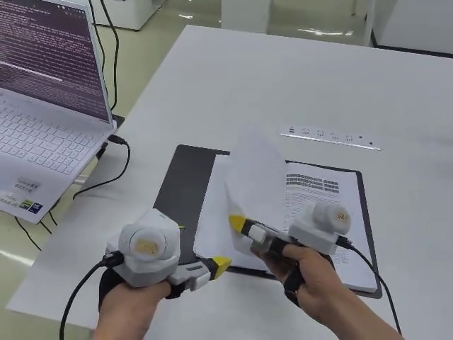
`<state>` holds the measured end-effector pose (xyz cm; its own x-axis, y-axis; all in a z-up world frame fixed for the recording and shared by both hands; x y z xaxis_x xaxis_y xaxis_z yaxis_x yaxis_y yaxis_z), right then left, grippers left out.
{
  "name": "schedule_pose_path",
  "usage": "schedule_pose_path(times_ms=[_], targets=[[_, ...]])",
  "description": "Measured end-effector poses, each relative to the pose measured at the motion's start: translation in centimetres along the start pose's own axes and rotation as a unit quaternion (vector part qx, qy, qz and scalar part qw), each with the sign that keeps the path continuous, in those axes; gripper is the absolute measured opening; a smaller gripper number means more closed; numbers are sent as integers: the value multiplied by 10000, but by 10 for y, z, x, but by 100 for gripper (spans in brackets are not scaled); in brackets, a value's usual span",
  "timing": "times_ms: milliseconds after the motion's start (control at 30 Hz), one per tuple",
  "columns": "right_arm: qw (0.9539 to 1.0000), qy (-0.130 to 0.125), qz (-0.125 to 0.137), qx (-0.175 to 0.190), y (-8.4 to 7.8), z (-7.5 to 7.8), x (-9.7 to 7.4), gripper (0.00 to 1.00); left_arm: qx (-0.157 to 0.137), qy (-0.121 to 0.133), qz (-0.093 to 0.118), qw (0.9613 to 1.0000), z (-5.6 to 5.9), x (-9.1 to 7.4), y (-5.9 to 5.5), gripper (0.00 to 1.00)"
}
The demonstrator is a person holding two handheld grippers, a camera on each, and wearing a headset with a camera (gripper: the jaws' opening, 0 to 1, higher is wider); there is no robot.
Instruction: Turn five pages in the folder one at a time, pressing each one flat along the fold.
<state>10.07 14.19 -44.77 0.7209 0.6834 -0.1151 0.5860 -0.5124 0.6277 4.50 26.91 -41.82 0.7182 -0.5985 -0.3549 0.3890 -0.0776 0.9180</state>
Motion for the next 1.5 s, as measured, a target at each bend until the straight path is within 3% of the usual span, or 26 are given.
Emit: schedule_pose_path(times_ms=[700,1000,1233,1500], targets=[[9964,-553,-477,436,-44,29,32,0,-376,339,-127,9986,-34,-20,-23,63],[9930,-829,-631,558,-58,40,35,0,-378,352,-111,9986,-41,-18,-17,63],[9928,-666,-688,717,-61,35,35,13,-349,274,-107,9990,-44,-15,-13,62],[9938,-334,-741,763,-71,25,23,28,65,9,-244,9997,-47,-7,-10,57]])
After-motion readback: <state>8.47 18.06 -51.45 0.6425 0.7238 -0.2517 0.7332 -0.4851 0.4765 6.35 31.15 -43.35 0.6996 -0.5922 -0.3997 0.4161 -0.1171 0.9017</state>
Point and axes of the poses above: the centre of the closed fingertips' face, and the gripper's own axes: x roughly forward along the fingers, z roughly to its right, y roughly out of its top, the point moved 7 cm from there along -x, roughly backward along the fingers, and after that the axes turned 14 degrees about z, right-handed, at the moved point
